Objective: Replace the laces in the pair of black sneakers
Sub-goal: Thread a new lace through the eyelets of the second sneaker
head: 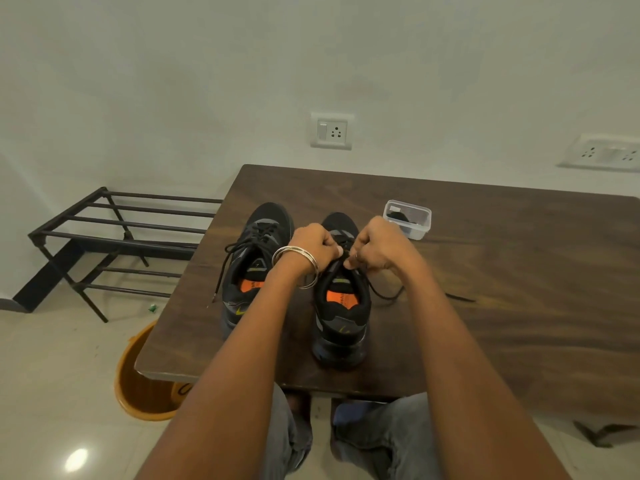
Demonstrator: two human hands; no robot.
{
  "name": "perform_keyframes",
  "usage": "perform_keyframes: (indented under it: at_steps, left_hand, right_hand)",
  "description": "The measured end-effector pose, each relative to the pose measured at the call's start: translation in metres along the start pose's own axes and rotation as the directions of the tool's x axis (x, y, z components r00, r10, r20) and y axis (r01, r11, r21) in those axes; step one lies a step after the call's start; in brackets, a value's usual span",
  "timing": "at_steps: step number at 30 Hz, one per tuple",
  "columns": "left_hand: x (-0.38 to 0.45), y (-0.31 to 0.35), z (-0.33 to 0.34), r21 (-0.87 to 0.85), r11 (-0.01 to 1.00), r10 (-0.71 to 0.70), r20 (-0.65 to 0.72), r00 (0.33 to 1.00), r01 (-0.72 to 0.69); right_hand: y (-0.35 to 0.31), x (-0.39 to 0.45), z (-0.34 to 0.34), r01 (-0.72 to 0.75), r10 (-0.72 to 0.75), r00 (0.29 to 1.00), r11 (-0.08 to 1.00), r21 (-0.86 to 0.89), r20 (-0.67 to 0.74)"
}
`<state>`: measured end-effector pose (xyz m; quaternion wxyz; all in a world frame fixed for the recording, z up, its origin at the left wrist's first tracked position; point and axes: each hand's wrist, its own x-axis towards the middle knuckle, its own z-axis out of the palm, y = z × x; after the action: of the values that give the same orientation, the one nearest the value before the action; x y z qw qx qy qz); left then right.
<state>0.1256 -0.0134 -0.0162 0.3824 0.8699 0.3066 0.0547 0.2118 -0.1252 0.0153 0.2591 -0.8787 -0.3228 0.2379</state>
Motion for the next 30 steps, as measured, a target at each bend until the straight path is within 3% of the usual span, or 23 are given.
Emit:
perform_keyframes:
  at_steps: [4, 9, 12, 15, 17, 19, 21, 23, 26, 30]
  left_hand:
    - [0.000, 0.000, 0.003, -0.408, 0.882, -0.184, 0.164, 0.969, 0.236]
    - [0.000, 0.003, 0.003, -0.416, 0.866, -0.216, 0.192, 0.957, 0.278]
    - [0.001, 0.003, 0.005, -0.386, 0.876, -0.229, 0.195, 0.954, 0.289]
    - [0.000, 0.004, 0.004, -0.398, 0.870, -0.236, 0.185, 0.954, 0.292]
    - [-0.001, 0.005, 0.003, -0.409, 0.864, -0.241, 0.178, 0.954, 0.295]
    - [-0.002, 0.004, 0.001, -0.428, 0.852, -0.241, 0.188, 0.952, 0.300]
    - [-0.002, 0.002, -0.002, -0.494, 0.811, -0.228, 0.227, 0.947, 0.314]
    - [-0.001, 0.001, -0.006, -0.578, 0.750, -0.193, 0.273, 0.942, 0.321]
    - [-0.001, -0.001, -0.013, -0.737, 0.591, -0.114, 0.327, 0.938, 0.328]
    - [0.003, -0.002, -0.017, -0.952, 0.233, -0.122, 0.173, 0.977, 0.198]
  right_hand:
    - [0.005, 0.000, 0.002, -0.154, 0.141, 0.988, 0.935, 0.319, 0.064]
    - [0.004, 0.001, -0.001, -0.349, 0.273, 0.937, 0.765, 0.542, 0.218]
    - [0.003, -0.004, -0.007, -0.401, 0.274, 0.916, 0.665, 0.630, 0.294]
    - [0.004, -0.012, -0.026, -0.320, 0.155, 0.947, 0.492, 0.810, 0.280]
    - [0.011, -0.017, -0.041, -0.202, 0.106, 0.979, 0.334, 0.921, 0.176]
    - [0.024, -0.018, -0.053, -0.080, 0.167, 0.985, 0.187, 0.979, 0.049]
    - [0.039, -0.015, -0.060, 0.029, 0.319, 0.947, 0.054, 0.998, -0.044]
    - [0.053, -0.011, -0.066, 0.104, 0.483, 0.870, 0.024, 0.994, -0.102]
    - [0.070, -0.011, -0.069, 0.103, 0.628, 0.765, 0.092, 0.990, -0.138]
    - [0.082, -0.011, -0.062, 0.069, 0.703, 0.692, 0.164, 0.984, -0.166]
